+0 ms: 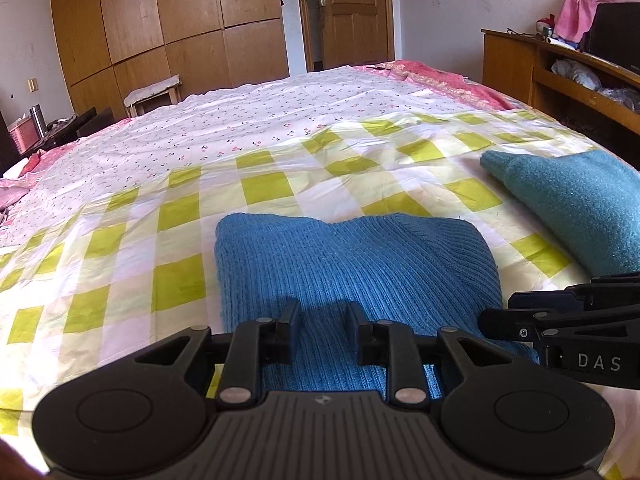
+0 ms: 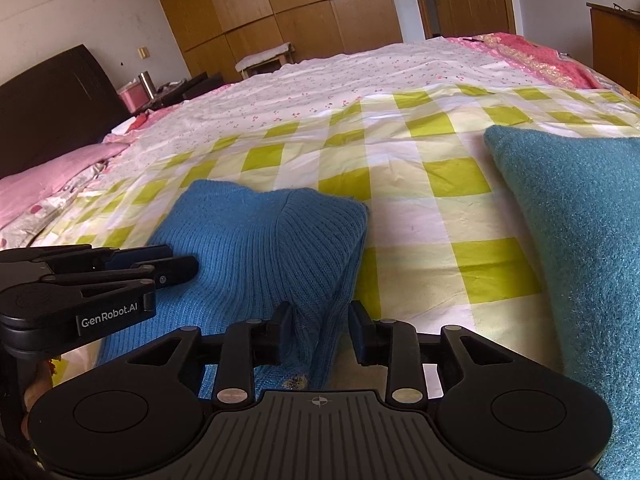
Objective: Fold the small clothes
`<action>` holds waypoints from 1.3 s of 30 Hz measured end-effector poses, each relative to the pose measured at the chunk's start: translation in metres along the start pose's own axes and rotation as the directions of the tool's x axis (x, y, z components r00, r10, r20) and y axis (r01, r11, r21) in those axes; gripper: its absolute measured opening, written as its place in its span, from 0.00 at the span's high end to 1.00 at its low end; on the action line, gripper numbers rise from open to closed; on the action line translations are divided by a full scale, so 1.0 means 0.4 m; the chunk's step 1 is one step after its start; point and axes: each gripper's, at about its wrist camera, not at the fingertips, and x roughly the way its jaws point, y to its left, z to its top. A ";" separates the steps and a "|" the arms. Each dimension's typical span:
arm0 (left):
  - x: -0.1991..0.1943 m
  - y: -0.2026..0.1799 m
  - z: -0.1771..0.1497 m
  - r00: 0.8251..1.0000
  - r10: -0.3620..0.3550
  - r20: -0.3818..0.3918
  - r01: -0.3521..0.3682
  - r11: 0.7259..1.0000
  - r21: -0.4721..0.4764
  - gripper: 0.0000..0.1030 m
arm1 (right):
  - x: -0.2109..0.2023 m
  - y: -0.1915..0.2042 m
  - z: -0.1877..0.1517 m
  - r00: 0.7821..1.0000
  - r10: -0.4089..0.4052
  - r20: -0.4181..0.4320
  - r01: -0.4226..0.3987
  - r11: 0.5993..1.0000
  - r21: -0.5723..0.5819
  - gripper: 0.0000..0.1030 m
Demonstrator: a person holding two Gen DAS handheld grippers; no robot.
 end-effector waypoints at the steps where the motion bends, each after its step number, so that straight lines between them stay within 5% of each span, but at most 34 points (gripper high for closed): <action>1: -0.004 0.002 0.000 1.000 -0.002 0.002 0.002 1.000 -0.003 0.69 | -0.003 -0.003 0.001 1.000 0.001 0.005 -0.001 1.000 0.007 0.62; 12: -0.055 0.079 -0.025 0.999 -0.043 0.024 0.045 0.993 -0.112 0.64 | -0.040 -0.001 0.005 0.995 0.095 0.029 -0.096 0.995 0.024 0.36; 17: -0.067 0.093 -0.042 0.999 -0.029 0.023 0.031 0.992 -0.118 0.60 | -0.002 -0.005 -0.012 0.998 0.061 -0.025 -0.061 0.998 0.030 0.36; 25: -0.094 0.067 -0.077 0.999 0.034 0.007 -0.033 0.996 -0.079 0.57 | -0.019 0.007 -0.022 1.000 0.019 -0.002 -0.019 1.000 0.015 0.36; 39: -0.166 0.055 -0.111 0.999 0.040 0.020 -0.038 0.996 -0.080 0.56 | -0.082 0.055 -0.042 1.000 -0.011 0.028 0.012 1.000 -0.013 0.36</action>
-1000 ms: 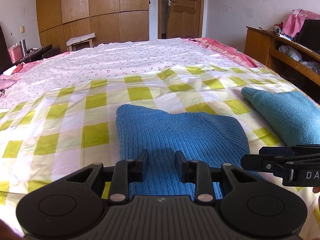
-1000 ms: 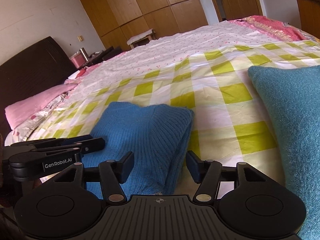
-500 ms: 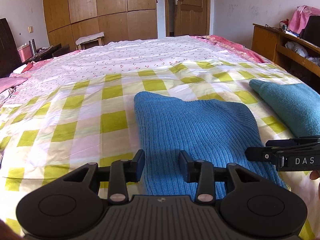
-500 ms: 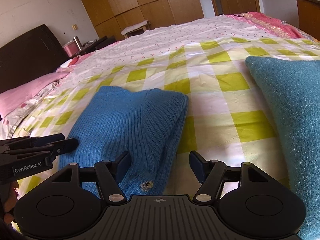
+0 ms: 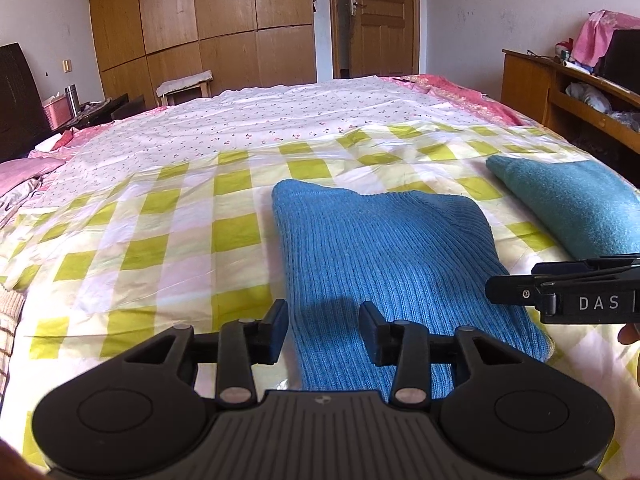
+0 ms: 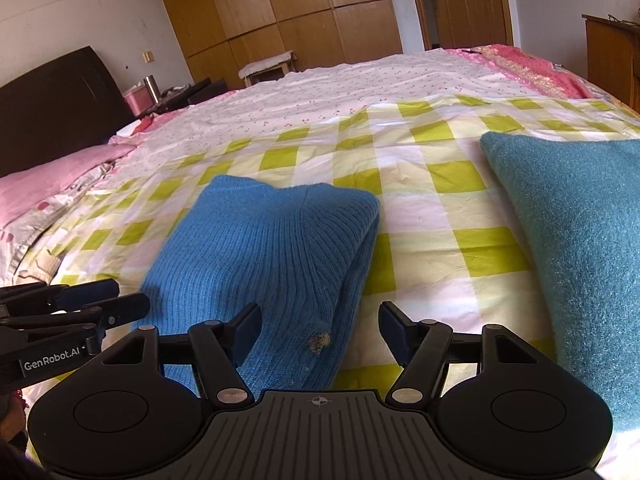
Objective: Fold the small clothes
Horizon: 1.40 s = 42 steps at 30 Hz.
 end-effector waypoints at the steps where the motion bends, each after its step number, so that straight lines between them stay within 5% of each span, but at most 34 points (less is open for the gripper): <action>1: 0.000 0.000 0.000 1.000 0.000 0.001 0.000 1.000 -0.001 0.56 | -0.002 0.002 0.000 1.000 0.002 0.001 -0.002 1.000 -0.001 0.36; 35: 0.112 0.018 -0.029 0.995 -0.077 -0.057 0.074 0.996 -0.049 0.38 | 0.091 -0.027 -0.012 0.995 0.046 -0.089 -0.045 0.999 0.017 0.29; 38: 0.111 0.025 -0.029 0.992 -0.102 -0.071 0.096 0.992 -0.077 0.44 | 0.098 -0.024 -0.008 0.991 0.082 -0.103 -0.079 0.997 0.026 0.43; 39: 0.107 0.025 -0.030 0.992 -0.106 -0.071 0.101 0.992 -0.071 0.47 | 0.103 -0.023 -0.008 0.985 0.122 -0.119 -0.117 0.992 0.046 0.58; 42: 0.093 0.023 -0.036 0.990 -0.120 -0.076 0.117 0.992 -0.049 0.53 | 0.108 -0.012 -0.012 0.982 0.135 -0.134 -0.130 0.991 0.045 0.63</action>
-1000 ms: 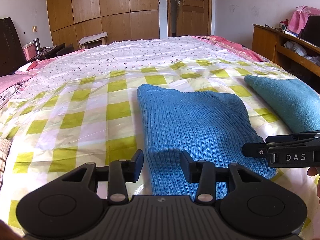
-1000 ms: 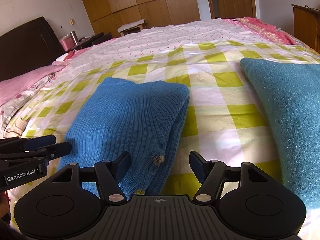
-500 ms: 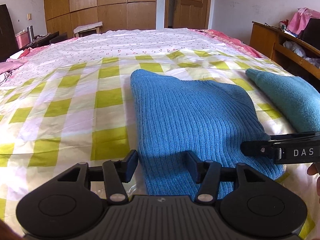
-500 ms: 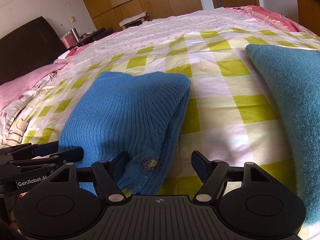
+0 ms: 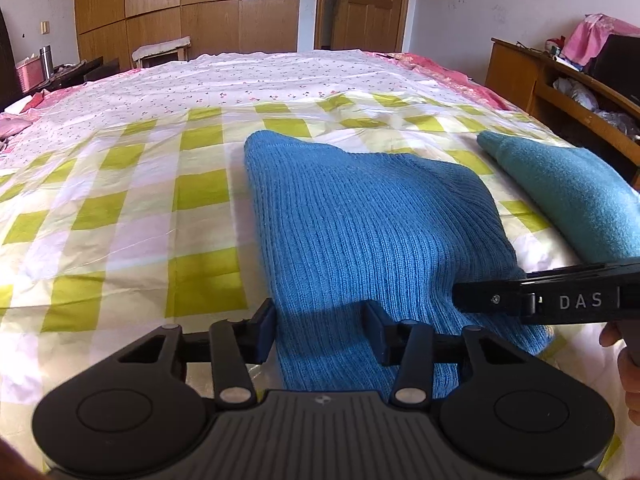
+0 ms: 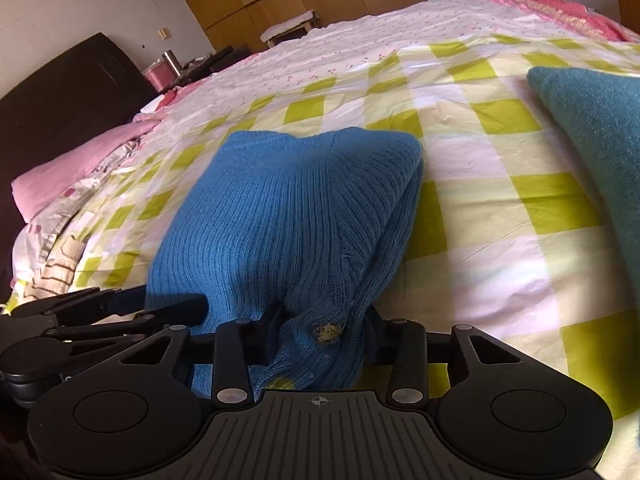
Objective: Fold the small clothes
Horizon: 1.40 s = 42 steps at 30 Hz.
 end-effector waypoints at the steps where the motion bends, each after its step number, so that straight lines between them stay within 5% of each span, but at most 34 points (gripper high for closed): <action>1: -0.006 0.001 -0.004 1.000 -0.007 -0.003 0.007 1.000 0.003 0.56 | -0.002 0.005 -0.001 1.000 -0.003 -0.001 0.003 1.000 -0.010 0.64; 6: -0.038 0.011 -0.024 0.999 -0.041 -0.020 0.041 0.999 -0.019 0.63 | -0.015 0.017 -0.002 1.000 0.007 -0.017 -0.008 1.000 -0.026 0.69; 23: -0.159 -0.011 -0.132 0.999 0.016 -0.047 -0.015 1.000 0.011 0.63 | -0.064 0.139 -0.089 0.998 -0.008 -0.060 -0.008 0.966 -0.260 0.69; 42: -0.218 -0.004 -0.069 0.992 0.121 0.020 -0.122 0.992 0.024 0.63 | -0.141 0.120 -0.072 0.996 -0.076 0.043 0.085 0.961 -0.264 0.65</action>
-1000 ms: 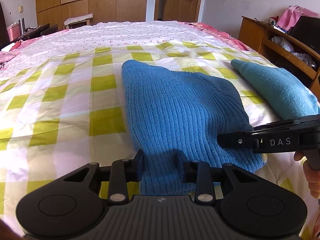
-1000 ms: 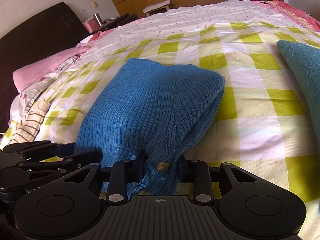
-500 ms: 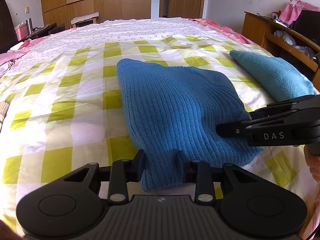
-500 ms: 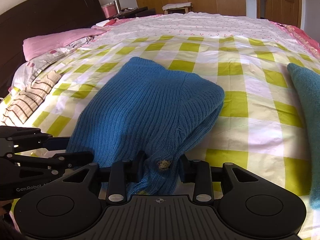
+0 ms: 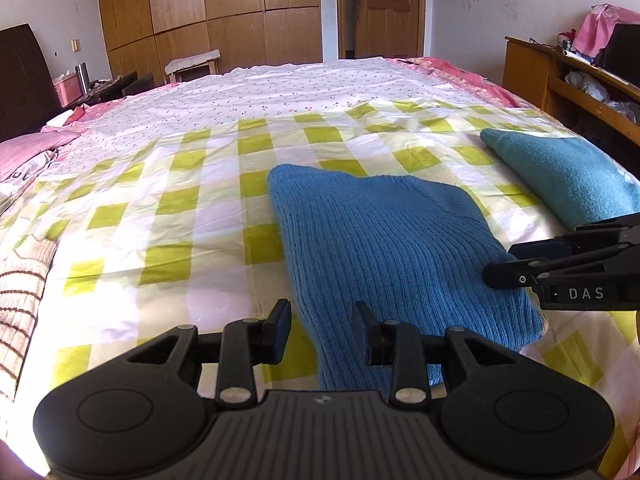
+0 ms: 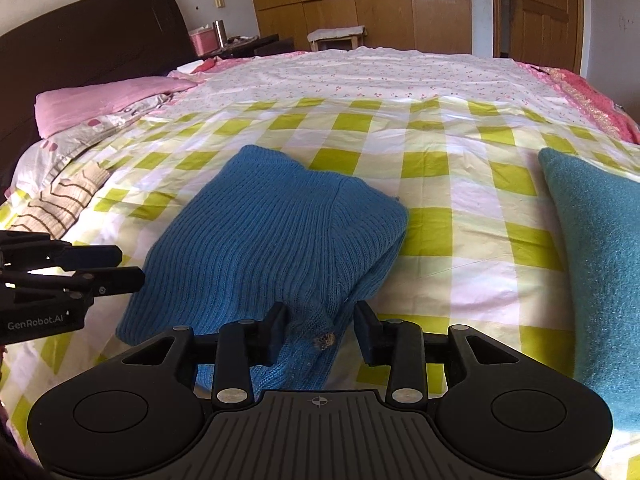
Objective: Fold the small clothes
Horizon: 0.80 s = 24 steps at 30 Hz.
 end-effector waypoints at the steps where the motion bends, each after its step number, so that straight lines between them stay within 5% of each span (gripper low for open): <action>1: 0.004 -0.003 0.006 1.000 0.003 0.003 -0.003 1.000 0.005 0.63 | -0.001 -0.001 0.000 1.000 -0.007 0.001 0.007 1.000 -0.003 0.65; 24: 0.091 -0.099 0.044 0.999 0.015 -0.029 -0.011 0.992 0.124 0.62 | 0.027 -0.012 -0.003 0.997 -0.074 -0.026 0.073 0.997 -0.036 0.64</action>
